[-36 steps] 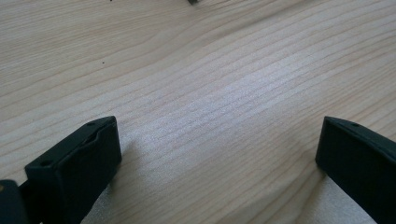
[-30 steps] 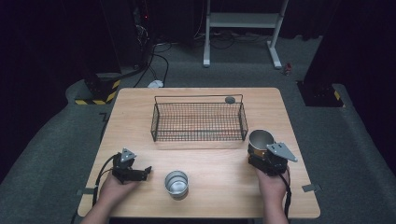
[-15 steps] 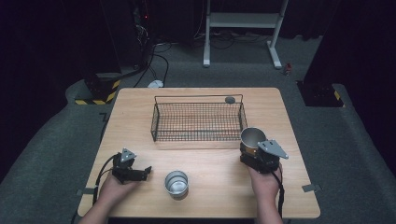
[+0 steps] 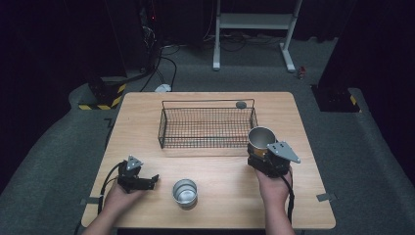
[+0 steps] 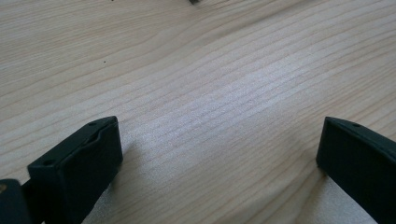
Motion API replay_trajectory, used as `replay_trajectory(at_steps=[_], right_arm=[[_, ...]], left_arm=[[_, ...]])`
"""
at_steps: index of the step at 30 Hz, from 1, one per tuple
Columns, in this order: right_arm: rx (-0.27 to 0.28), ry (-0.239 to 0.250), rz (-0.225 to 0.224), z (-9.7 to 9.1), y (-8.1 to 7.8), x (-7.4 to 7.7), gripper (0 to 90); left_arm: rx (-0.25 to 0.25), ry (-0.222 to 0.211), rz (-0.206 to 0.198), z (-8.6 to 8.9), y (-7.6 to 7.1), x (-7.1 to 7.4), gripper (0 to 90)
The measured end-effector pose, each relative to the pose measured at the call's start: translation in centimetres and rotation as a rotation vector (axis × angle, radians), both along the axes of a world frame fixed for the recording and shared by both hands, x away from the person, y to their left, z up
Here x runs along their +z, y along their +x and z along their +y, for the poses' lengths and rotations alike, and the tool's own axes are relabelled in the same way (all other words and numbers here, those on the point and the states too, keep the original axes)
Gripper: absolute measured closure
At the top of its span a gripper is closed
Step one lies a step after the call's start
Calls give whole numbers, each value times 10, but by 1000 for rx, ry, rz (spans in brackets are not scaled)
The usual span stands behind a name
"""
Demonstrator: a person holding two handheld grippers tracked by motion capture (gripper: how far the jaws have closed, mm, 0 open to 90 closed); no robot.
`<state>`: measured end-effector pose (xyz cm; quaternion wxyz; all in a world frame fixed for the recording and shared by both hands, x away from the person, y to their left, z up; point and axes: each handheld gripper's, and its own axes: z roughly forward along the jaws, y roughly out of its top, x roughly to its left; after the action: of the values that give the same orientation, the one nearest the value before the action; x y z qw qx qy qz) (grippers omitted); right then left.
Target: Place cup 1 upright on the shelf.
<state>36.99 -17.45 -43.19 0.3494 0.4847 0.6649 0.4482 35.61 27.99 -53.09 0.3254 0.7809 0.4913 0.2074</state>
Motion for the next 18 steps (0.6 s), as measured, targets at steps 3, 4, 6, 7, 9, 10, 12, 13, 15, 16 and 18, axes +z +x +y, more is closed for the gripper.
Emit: replay_trajectory(at_steps=[3,4,6,7,9,10,12,13,15,16,18], right_arm=[[8,5,-7,2,3,4,141],[9,4,-7,4,5,7,140],[13,7,-16,7,7,9,141],[13,7,-16,7,7,9,141],[19,9,-20,10,10,12,141],[16,14,-18,11,10,13,140],[25,18,-21,15,15,15,141],[27,14,-21,16,16,16,141],[25,15,-18,17,18,17,141],[27,17,-15,20,21,20,141],[32,16,-19,21,23,20,141]], left_arm=[[-5,4,0,0,1,0,4],[-5,4,0,0,1,0,4],[-3,1,1,0,1,0,4],[-3,1,1,0,1,0,4],[-3,1,1,0,1,0,4],[-3,1,1,0,1,0,4],[-9,6,0,0,2,0,4],[-5,0,1,0,2,0,4],[-5,1,1,0,2,0,5],[-4,1,1,0,1,0,5],[-3,1,2,0,1,0,5]])
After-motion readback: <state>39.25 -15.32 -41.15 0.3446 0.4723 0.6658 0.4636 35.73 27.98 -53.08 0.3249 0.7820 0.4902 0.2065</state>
